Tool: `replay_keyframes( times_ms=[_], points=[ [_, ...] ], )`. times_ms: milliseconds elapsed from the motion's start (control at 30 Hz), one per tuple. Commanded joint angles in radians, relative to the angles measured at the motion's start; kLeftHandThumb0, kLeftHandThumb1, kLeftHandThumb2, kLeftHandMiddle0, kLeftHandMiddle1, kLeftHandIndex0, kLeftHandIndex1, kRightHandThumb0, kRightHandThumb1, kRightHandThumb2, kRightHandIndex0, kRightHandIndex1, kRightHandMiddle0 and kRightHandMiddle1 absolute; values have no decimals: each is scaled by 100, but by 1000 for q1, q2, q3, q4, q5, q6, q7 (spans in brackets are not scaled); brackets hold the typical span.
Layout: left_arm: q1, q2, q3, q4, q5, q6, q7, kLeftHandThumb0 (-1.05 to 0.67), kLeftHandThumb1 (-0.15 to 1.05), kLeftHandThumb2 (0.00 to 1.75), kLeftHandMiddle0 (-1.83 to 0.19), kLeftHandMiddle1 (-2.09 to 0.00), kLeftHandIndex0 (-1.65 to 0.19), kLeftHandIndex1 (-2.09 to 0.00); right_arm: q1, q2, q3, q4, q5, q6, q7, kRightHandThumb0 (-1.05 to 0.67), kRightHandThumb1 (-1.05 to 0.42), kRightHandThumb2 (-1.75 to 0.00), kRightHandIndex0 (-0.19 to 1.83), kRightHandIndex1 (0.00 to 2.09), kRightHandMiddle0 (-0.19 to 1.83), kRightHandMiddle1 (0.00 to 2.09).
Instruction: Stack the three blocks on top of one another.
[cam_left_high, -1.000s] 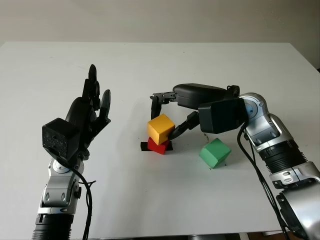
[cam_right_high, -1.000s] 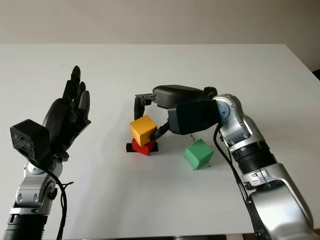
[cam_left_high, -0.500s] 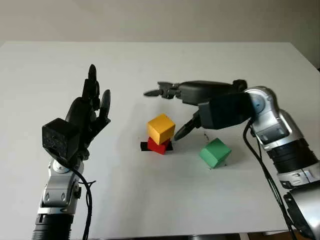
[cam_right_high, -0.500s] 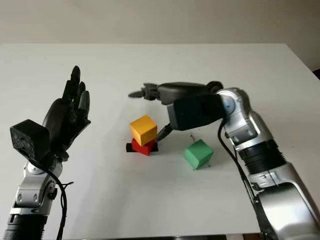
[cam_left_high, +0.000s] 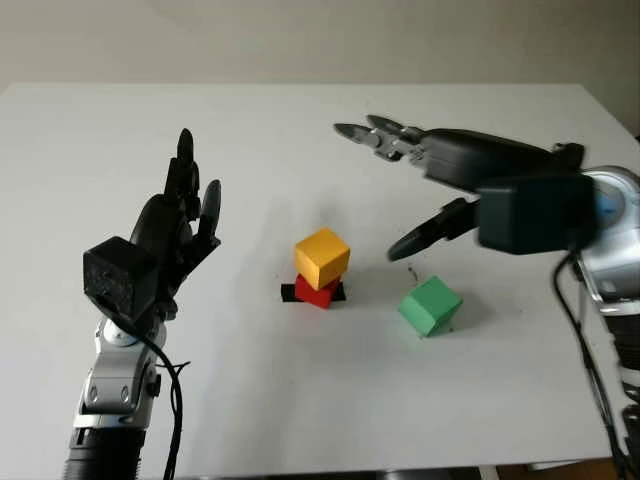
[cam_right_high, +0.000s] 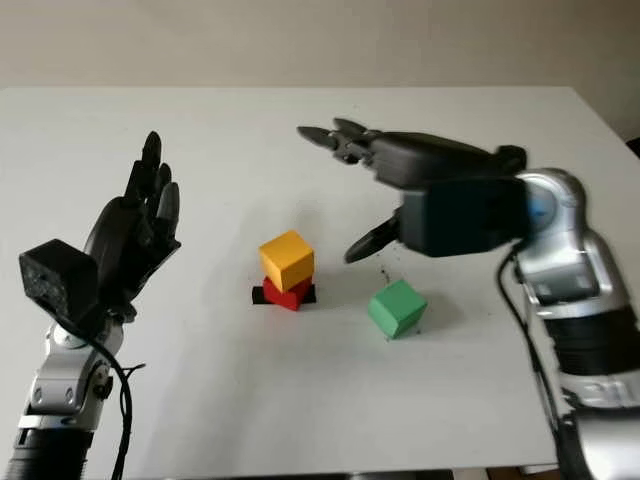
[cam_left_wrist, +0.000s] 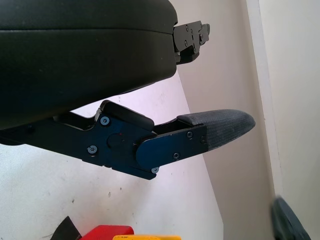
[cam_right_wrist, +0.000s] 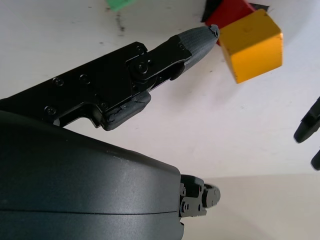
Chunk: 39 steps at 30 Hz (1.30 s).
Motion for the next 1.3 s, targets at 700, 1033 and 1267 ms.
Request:
replay_keyframes(
  times_ms=[700, 1033, 1267],
  points=[
    [-15, 12, 14, -2, -24, 3, -24, -73, 105, 68, 19, 0, 19, 0, 491, -116, -144, -326, -14, 11, -28, -61, -85, -5, -11, 6, 31, 21],
    [-2, 19, 19, -9, -34, 23, -37, -74, 105, 68, 19, 0, 19, 0, 508, -86, -55, -204, -183, -99, -186, -49, -85, -5, 0, 9, 43, 25],
    [3, 20, 23, -7, -45, 20, -44, -74, 105, 67, 19, 0, 19, 0, 500, -68, -21, -115, -258, -174, -292, -41, -86, -6, 5, 10, 47, 25]
  ],
)
